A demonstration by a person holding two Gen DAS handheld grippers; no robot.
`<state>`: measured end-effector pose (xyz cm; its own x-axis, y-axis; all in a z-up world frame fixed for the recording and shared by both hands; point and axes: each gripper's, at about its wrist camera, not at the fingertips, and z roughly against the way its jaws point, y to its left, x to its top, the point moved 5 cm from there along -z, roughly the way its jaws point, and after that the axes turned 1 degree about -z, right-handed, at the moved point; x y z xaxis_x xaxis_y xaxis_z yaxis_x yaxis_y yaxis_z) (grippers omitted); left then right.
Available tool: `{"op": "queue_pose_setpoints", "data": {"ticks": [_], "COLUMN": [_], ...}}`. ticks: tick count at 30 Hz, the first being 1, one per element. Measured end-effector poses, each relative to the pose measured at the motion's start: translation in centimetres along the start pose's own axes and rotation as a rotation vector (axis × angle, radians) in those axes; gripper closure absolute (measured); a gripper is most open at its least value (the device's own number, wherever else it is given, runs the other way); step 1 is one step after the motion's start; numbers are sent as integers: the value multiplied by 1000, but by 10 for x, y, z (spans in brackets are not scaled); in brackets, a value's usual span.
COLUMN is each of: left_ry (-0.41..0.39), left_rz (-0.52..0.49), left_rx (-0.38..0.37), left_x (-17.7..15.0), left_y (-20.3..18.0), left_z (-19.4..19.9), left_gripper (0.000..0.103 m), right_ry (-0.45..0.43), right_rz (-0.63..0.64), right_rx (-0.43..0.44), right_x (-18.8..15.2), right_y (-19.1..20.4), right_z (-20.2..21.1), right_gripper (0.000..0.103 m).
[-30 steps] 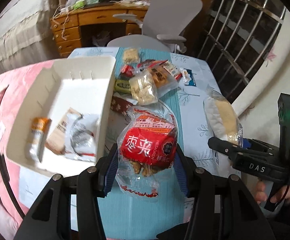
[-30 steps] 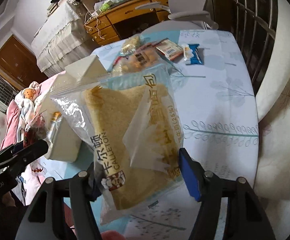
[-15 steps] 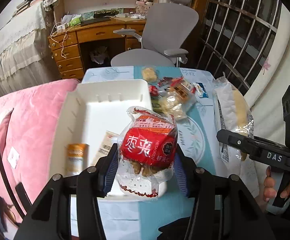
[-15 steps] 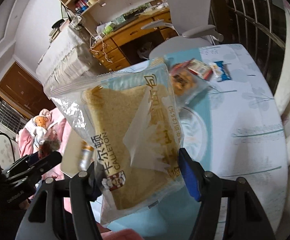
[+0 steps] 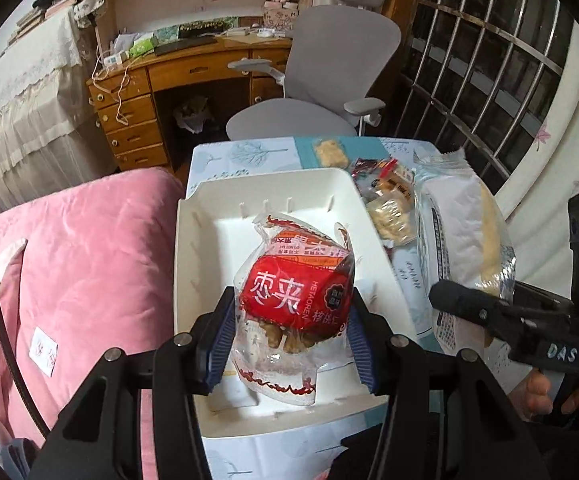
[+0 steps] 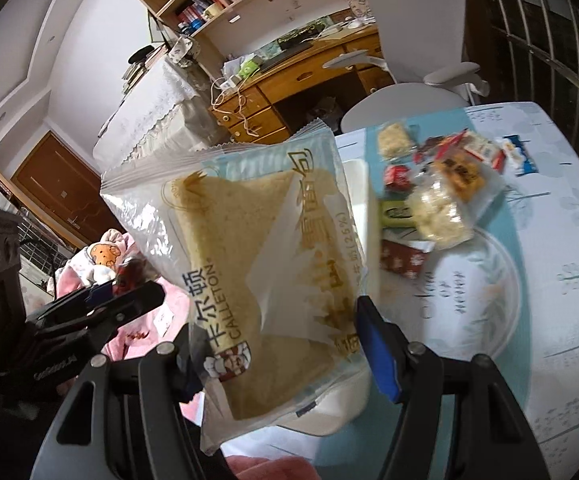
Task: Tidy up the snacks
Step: 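Drop the red snack bag and bread bag into the tray from both grippers, then grasp a clear crumbly snack bag with the left gripper while the right gripper grasps another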
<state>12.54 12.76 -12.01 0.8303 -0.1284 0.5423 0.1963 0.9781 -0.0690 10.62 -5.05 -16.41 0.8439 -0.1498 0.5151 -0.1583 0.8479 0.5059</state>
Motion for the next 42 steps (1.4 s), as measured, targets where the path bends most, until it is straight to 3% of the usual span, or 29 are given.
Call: {"op": "queue_pose_setpoints", "data": {"ticks": [3, 6, 11, 28, 34, 42], "left_ry": [40, 80, 103, 253, 310, 370], "left_rz": [15, 32, 33, 16, 16, 17], "left_rx": [5, 32, 11, -127, -158, -123], "left_x": [-4, -6, -11, -11, 7, 54], "left_y": [16, 30, 36, 1, -14, -28], "left_z": [-9, -17, -24, -46, -55, -70], "left_gripper": [49, 30, 25, 21, 21, 21], "right_ry": [17, 83, 91, 104, 84, 13], "right_rz": [12, 0, -32, -187, -193, -149], "right_rx": [-3, -46, -55, -164, -235, -307], "right_x": [-5, -12, -23, -41, -41, -23], "right_y": [13, 16, 17, -21, -36, -61], "right_z": [-11, -30, -37, -8, 9, 21], "right_gripper": [32, 18, 17, 17, 17, 17]}}
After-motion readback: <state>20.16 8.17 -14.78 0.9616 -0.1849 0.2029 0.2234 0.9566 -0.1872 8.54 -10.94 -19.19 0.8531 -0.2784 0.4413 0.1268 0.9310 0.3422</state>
